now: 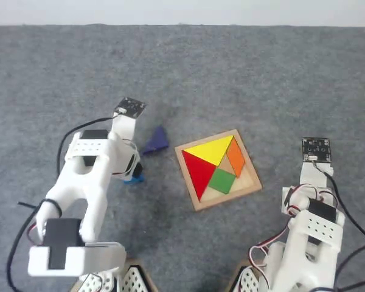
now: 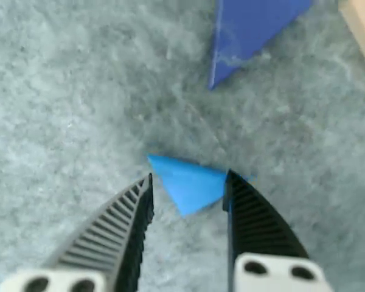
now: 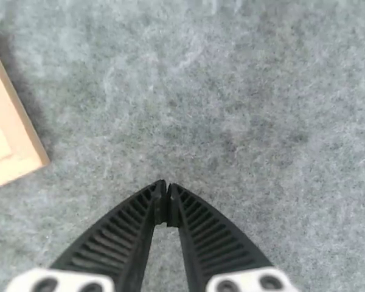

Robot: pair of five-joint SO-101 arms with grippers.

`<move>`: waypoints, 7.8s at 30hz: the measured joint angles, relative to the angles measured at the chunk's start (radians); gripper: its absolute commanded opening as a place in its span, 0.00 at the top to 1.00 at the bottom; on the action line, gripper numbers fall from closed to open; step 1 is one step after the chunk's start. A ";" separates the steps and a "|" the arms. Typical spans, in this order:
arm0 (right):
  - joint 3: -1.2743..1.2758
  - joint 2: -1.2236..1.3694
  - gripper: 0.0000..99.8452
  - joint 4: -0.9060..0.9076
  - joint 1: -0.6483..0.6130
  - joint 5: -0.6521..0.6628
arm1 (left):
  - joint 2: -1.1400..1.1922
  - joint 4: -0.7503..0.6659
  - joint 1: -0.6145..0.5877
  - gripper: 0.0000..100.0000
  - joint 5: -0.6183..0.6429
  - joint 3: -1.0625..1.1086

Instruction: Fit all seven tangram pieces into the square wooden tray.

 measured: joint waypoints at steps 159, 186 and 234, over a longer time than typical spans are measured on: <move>-0.011 0.000 0.99 0.000 0.135 0.000 | 0.307 0.041 0.657 0.80 -0.081 -0.410; -0.011 0.000 0.99 0.000 0.135 0.000 | 0.115 0.031 0.660 0.80 -0.084 -0.153; -0.011 0.000 0.99 0.000 0.101 0.000 | 0.646 0.195 0.215 0.80 -0.077 -0.865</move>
